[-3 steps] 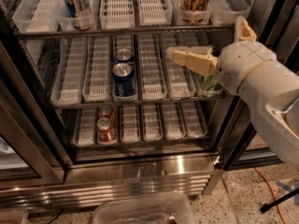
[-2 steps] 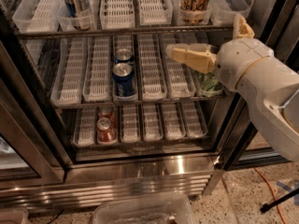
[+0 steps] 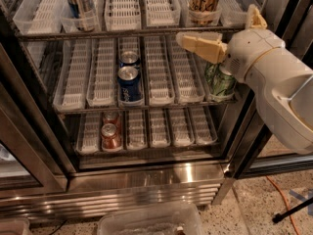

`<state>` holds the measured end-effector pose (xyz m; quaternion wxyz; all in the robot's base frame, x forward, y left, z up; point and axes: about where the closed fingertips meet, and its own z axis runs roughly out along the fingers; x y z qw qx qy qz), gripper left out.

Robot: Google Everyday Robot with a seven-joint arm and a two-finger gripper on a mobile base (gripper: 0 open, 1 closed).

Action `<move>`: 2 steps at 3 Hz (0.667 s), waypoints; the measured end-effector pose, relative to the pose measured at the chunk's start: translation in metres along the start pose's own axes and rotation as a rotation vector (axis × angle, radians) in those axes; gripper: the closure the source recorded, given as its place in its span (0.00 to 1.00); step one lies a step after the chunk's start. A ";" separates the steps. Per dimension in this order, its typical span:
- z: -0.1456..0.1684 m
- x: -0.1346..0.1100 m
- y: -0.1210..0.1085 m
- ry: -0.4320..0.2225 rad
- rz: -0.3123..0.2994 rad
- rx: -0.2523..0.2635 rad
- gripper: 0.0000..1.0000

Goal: Pick orange can from top shelf of fridge

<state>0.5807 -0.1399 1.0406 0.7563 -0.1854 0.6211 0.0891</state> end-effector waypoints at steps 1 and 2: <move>0.000 0.000 0.000 0.000 0.000 0.000 0.00; 0.000 0.000 0.000 0.000 0.000 0.000 0.42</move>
Offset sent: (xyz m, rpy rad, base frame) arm 0.0000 0.0000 0.0000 0.0000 0.0000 0.0000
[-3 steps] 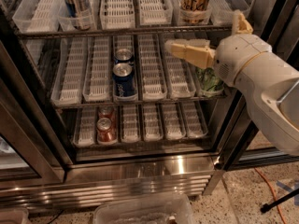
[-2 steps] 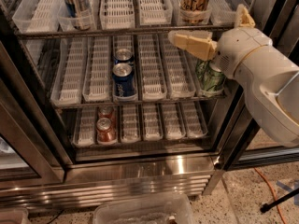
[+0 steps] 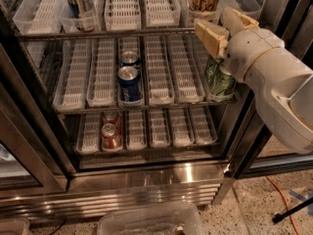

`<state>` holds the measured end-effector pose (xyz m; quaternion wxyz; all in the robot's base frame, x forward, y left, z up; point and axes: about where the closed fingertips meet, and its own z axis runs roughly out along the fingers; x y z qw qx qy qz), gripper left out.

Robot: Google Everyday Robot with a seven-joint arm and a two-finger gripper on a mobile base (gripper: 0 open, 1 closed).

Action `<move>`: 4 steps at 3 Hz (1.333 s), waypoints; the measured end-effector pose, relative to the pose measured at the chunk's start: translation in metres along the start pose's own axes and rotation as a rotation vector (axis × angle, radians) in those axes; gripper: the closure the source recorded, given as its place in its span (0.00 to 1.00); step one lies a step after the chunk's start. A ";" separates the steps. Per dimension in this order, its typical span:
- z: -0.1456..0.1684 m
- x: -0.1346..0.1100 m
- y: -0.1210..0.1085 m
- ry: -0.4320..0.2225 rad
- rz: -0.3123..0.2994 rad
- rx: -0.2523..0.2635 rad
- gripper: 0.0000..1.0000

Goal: Pick orange can from top shelf of fridge

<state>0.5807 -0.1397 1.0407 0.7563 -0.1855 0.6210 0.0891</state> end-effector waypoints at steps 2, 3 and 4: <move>0.000 0.000 0.000 0.000 0.000 0.000 0.24; 0.001 0.000 0.000 -0.001 -0.001 -0.001 0.38; 0.004 -0.002 0.001 -0.009 -0.013 -0.006 0.47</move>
Offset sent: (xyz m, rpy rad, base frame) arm 0.0000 0.0002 0.0000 0.0001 0.0000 0.0007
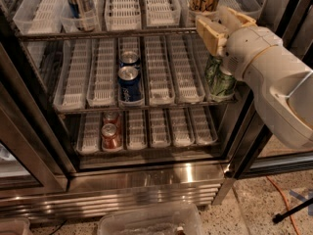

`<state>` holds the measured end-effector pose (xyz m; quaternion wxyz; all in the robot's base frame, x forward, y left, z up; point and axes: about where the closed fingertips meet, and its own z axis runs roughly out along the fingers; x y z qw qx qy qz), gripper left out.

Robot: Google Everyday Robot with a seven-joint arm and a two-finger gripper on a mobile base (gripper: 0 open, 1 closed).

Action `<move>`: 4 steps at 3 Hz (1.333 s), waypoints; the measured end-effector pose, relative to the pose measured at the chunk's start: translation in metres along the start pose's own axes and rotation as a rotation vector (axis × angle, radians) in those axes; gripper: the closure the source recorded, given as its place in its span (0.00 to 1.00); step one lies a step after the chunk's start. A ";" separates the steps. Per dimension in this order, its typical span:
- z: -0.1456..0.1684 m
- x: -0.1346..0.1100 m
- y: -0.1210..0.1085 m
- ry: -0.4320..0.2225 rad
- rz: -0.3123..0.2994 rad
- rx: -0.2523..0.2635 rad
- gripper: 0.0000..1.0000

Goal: Pick orange can from top shelf of fridge

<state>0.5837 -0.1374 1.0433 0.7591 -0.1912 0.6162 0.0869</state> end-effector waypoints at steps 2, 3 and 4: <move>0.014 0.002 -0.006 -0.010 -0.006 -0.011 0.40; 0.026 0.005 -0.011 -0.022 0.006 -0.012 0.38; 0.035 0.002 -0.021 -0.040 0.007 -0.005 0.35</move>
Offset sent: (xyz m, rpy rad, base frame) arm 0.0292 -0.0035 0.0005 0.0008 -0.0132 0.0153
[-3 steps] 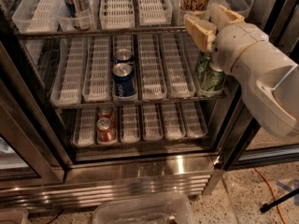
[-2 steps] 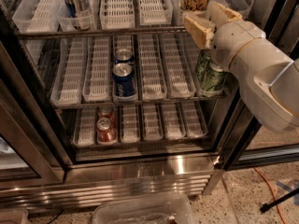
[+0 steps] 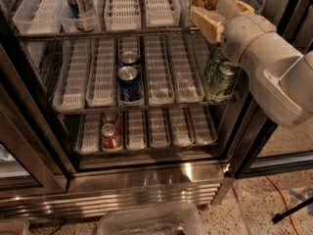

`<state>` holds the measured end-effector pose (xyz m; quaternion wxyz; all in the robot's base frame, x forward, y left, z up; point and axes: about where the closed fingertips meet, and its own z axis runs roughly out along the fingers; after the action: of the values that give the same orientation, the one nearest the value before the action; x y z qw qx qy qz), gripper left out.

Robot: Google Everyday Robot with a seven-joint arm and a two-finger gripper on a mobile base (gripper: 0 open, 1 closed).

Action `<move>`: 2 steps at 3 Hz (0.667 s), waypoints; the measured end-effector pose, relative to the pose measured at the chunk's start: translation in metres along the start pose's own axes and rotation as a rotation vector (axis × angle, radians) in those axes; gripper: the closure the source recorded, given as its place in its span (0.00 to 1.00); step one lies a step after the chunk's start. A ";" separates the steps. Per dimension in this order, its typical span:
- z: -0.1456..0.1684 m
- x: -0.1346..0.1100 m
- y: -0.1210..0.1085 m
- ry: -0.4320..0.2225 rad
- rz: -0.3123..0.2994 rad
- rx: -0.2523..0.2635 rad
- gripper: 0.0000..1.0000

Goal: Pick orange can from top shelf of fridge

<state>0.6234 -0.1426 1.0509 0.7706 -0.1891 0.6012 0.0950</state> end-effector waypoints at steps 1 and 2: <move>0.005 -0.004 -0.008 -0.014 -0.001 0.005 0.28; 0.009 -0.007 -0.012 -0.021 -0.005 0.001 0.25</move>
Offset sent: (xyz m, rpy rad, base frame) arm 0.0168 -0.0133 0.0164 -0.0007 -0.0270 0.0025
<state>0.6342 -0.1490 1.0619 0.7771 -0.1889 0.5929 0.0948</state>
